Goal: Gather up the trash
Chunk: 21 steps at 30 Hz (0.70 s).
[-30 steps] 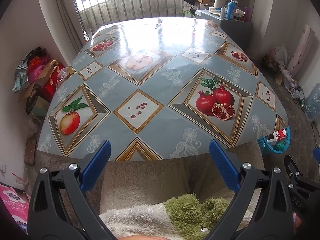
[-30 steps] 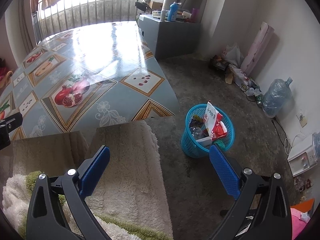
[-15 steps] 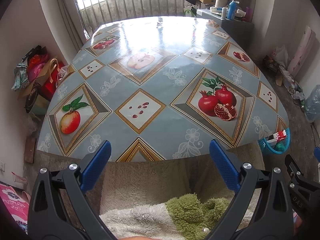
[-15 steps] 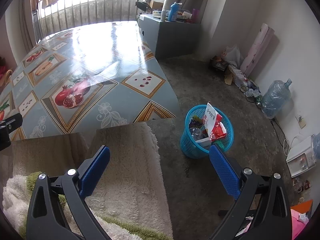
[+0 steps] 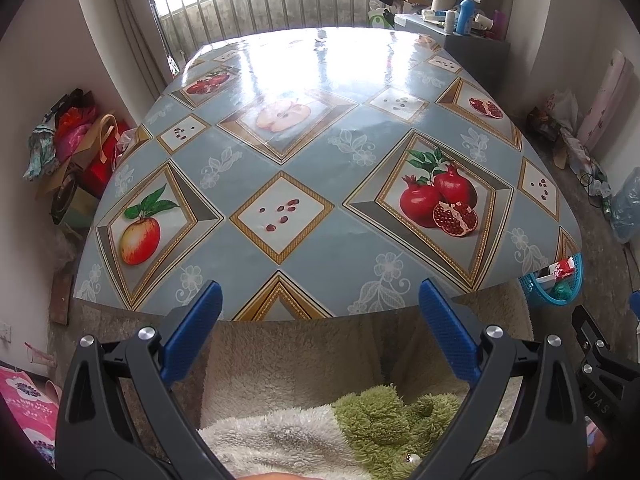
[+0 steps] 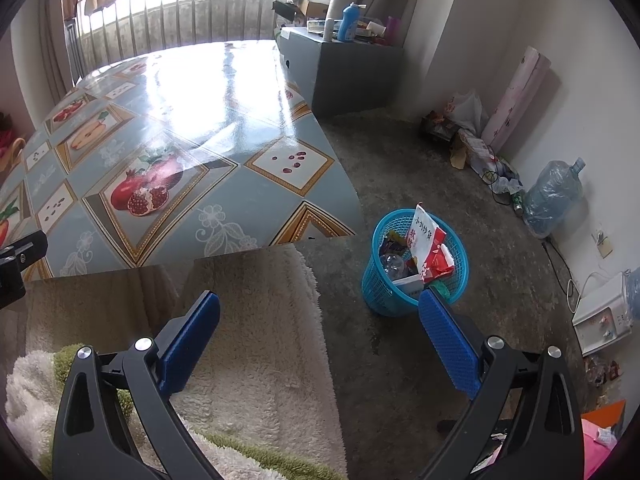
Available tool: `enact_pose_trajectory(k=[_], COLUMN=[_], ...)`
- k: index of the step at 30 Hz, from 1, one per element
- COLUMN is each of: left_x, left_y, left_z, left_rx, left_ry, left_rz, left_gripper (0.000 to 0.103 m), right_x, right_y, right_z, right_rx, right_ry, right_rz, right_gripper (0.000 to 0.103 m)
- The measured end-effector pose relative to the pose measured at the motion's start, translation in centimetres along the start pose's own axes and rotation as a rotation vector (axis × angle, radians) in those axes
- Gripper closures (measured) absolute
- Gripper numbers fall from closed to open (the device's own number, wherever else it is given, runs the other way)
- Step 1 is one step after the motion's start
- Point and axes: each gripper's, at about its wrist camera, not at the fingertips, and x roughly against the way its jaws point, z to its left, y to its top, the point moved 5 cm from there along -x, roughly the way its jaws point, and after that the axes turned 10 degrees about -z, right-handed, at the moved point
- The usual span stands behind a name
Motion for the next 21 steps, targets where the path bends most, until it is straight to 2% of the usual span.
enact_pose_trajectory(k=[21], left_x=[0.11], left_y=[-0.07], left_z=[0.29], left_rx=[-0.006], left_ry=[0.007], left_rz=[-0.001], left_gripper=[0.009], right_x=[-0.01], right_y=[0.03], right_z=[-0.11], right_rx=[-0.003], right_ry=[0.003], right_rz=[-0.003], right_gripper=[0.006])
